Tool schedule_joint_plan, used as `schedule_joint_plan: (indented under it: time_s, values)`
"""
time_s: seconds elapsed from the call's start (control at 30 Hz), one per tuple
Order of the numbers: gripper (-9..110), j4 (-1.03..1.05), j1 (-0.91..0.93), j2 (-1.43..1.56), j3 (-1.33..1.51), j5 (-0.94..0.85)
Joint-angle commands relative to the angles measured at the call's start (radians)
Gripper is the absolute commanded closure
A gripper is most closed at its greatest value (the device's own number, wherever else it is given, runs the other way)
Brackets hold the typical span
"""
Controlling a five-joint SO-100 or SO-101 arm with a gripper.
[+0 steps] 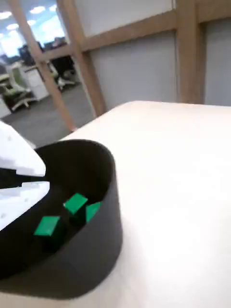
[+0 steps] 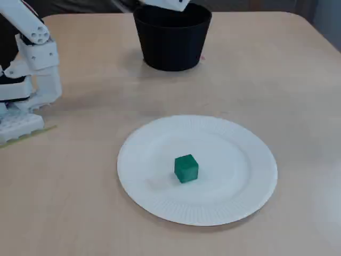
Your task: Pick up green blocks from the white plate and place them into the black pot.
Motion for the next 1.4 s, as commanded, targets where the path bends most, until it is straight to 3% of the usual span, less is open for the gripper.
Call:
schedule_joint_plan:
  time_s: [0.0,0.23,0.47,0.67,0.93,1.13,1.37]
  values:
    - [104,0.288,0.155,0.035,-0.164,-0.078]
    - [104,0.463,0.597,0.101,-0.155,0.040]
    - [104,0.462,0.876,-0.008,-0.184,0.426]
    - [104,0.606,0.989,-0.256,-0.357,0.607]
    - [104,0.716,1.054,-0.508,-0.531,0.634]
    - [78,0.775,1.019,-0.627,-0.591,0.591]
    - [72,0.704,1.012,-0.695,-0.604,0.546]
